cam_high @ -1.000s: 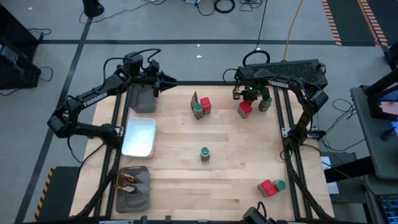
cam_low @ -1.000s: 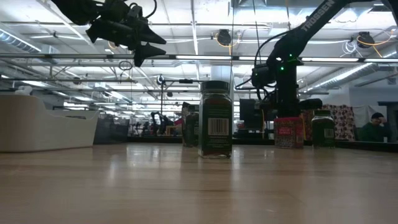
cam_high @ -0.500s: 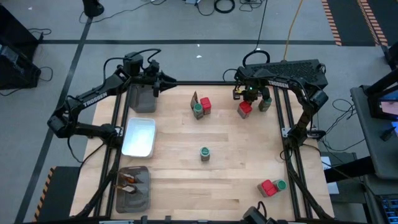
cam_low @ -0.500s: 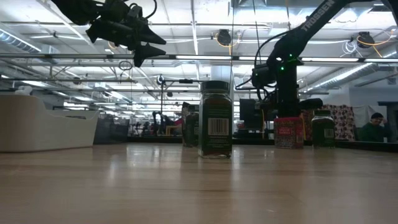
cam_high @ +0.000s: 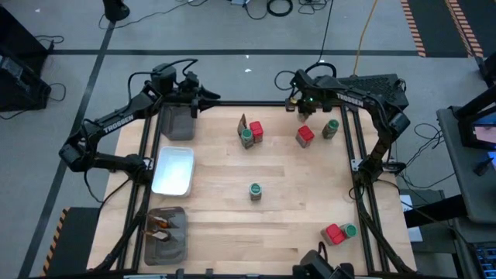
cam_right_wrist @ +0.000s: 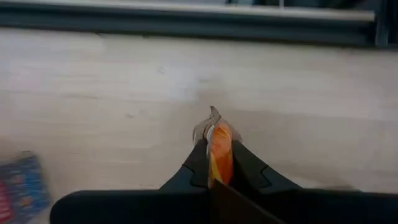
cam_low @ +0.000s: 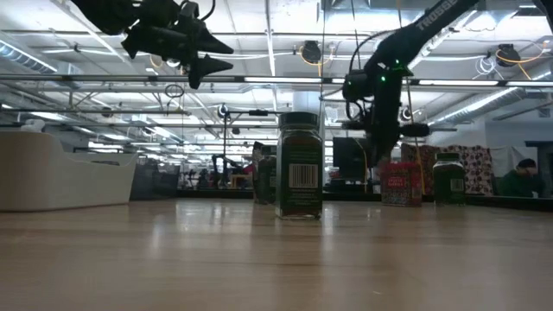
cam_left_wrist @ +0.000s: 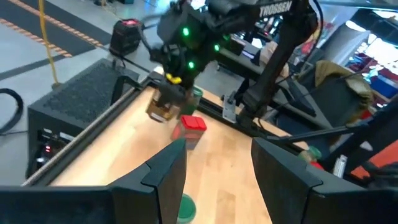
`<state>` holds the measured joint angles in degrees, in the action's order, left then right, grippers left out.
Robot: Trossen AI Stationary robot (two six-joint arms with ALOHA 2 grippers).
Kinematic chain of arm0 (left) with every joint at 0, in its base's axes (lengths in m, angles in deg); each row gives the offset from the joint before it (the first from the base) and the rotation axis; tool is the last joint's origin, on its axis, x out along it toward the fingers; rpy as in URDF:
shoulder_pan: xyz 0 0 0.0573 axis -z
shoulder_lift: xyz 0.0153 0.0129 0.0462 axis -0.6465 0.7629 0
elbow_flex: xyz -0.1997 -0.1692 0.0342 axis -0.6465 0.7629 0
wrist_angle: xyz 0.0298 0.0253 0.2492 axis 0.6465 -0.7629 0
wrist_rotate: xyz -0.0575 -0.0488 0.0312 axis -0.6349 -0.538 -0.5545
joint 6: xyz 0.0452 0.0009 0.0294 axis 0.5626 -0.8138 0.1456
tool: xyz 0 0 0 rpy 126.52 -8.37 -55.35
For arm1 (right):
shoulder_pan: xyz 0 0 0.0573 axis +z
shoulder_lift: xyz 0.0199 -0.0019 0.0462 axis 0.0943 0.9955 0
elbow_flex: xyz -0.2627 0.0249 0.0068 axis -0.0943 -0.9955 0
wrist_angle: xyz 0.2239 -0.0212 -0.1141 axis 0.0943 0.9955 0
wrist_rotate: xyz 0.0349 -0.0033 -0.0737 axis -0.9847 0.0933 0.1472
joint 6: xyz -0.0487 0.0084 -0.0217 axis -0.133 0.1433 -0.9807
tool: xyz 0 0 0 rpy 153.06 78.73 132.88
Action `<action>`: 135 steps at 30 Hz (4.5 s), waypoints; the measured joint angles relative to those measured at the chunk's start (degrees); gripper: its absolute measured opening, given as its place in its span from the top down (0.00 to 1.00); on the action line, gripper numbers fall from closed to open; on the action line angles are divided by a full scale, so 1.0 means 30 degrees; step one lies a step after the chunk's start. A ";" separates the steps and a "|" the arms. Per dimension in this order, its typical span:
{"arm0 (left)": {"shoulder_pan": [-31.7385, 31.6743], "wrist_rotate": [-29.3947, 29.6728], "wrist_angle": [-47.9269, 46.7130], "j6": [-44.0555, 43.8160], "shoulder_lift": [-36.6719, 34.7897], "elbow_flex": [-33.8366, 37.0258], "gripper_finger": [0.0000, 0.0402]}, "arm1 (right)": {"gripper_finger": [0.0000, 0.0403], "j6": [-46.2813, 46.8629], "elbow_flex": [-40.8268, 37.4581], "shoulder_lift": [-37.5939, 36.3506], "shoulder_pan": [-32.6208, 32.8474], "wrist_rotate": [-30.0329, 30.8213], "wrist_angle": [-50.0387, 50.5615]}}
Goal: Sort spices by type
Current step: Put the orange seasoning bag into the bottom black bin
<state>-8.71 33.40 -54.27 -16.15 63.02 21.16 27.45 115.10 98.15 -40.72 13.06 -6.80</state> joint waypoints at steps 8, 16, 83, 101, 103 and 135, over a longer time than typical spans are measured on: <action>0.0005 -0.0210 0.0007 0.0630 0.0000 0.0000 0.54 | 0.98 0.0083 0.1749 0.0000 0.0249 -0.1690 0.0011; 0.1448 -0.0203 0.0054 0.1266 0.0000 0.0000 0.54 | 0.98 0.1950 0.1880 0.0000 0.2210 -0.4355 -0.0894; 0.9250 0.5479 0.1051 0.0636 0.3063 -0.0645 0.54 | 0.41 -0.1312 0.8321 -0.2134 1.0121 -0.2249 0.8092; 0.9622 0.4781 -0.6373 1.0440 1.3933 -1.2741 0.54 | 0.41 0.3324 0.8336 -0.9511 1.1894 0.3049 1.0860; 0.9634 0.4841 -0.7111 1.0871 1.4799 -1.3376 0.54 | 0.41 0.3573 0.8328 -0.9671 1.2075 0.3197 1.1179; 1.0555 0.8009 -1.0592 1.3710 1.6050 -1.3821 0.86 | 0.41 0.1293 0.8303 -0.9748 1.2664 0.4188 1.2529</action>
<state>22.96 57.43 -86.05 24.98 111.17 -20.31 31.32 140.01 68.91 -2.73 25.63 30.79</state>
